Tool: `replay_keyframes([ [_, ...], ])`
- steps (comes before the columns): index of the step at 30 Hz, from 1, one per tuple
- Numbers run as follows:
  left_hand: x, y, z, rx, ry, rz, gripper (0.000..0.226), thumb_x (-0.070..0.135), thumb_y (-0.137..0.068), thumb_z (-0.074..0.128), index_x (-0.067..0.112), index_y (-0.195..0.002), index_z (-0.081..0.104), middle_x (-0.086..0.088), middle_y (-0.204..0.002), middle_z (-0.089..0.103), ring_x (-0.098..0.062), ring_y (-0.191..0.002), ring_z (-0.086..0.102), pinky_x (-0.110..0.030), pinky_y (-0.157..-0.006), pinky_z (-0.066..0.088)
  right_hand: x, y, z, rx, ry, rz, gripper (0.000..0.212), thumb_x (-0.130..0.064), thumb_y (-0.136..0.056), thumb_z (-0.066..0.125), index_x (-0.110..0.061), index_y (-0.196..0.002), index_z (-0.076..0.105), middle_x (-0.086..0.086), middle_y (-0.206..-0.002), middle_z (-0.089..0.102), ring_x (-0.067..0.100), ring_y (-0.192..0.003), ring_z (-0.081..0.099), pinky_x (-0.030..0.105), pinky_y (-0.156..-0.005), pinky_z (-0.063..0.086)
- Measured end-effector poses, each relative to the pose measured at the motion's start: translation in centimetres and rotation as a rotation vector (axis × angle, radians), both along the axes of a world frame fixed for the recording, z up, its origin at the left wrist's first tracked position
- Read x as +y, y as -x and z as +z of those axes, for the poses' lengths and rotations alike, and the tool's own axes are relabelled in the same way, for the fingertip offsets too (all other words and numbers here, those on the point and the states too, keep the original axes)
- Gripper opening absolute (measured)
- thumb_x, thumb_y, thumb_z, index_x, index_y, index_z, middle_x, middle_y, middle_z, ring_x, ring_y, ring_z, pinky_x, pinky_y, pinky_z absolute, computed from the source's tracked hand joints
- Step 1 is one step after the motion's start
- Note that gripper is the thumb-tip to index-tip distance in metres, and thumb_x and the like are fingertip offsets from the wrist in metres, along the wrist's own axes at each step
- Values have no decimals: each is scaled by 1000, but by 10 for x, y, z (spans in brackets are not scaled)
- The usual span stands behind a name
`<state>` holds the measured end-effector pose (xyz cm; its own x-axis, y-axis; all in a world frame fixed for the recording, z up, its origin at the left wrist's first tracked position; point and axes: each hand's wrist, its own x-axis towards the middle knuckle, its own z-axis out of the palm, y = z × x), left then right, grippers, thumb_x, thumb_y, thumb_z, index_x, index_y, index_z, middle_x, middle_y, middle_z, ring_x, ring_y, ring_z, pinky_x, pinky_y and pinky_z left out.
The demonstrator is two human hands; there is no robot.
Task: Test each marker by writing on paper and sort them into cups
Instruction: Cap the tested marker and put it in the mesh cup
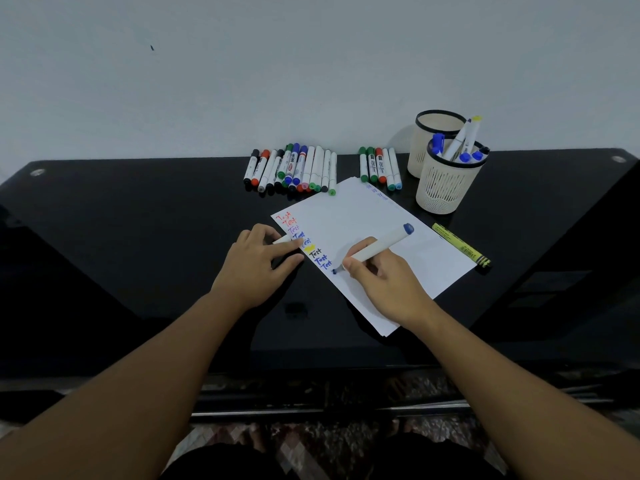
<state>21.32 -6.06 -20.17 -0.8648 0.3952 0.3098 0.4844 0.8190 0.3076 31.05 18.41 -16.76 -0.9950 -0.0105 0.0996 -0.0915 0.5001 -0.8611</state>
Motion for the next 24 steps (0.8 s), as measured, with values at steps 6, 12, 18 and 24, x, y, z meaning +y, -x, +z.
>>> replay_keyframes([
  [6,0,1,-1,8,5,-1,39,58,-98,52,46,-134,63,10,-121,47,-16,-105,44,-38,-93,45,-2,2,-2,14,-31,-1,6,-32,-105,56,-31,-102,60,-3,-84,63,7,-74,54,17,-68,42],
  [12,0,0,-1,-11,-4,5,45,65,-97,44,47,-133,62,11,-121,47,-15,-105,42,-38,-93,44,-1,1,-2,19,-40,3,6,-31,-106,56,-29,-103,61,-4,-83,63,6,-73,53,15,-65,41],
  [18,0,0,0,-9,2,1,42,62,-98,48,47,-134,62,10,-123,47,-16,-107,43,-39,-96,44,-1,3,-3,31,-45,-22,5,-31,-106,55,-31,-105,60,-4,-89,65,8,-79,56,16,-68,43],
  [24,0,-1,2,-27,-10,4,59,72,-91,31,47,-134,62,10,-122,47,-16,-105,44,-40,-94,46,0,3,-3,30,-66,-17,5,-31,-106,54,-30,-103,58,-3,-84,63,9,-75,54,15,-65,41],
])
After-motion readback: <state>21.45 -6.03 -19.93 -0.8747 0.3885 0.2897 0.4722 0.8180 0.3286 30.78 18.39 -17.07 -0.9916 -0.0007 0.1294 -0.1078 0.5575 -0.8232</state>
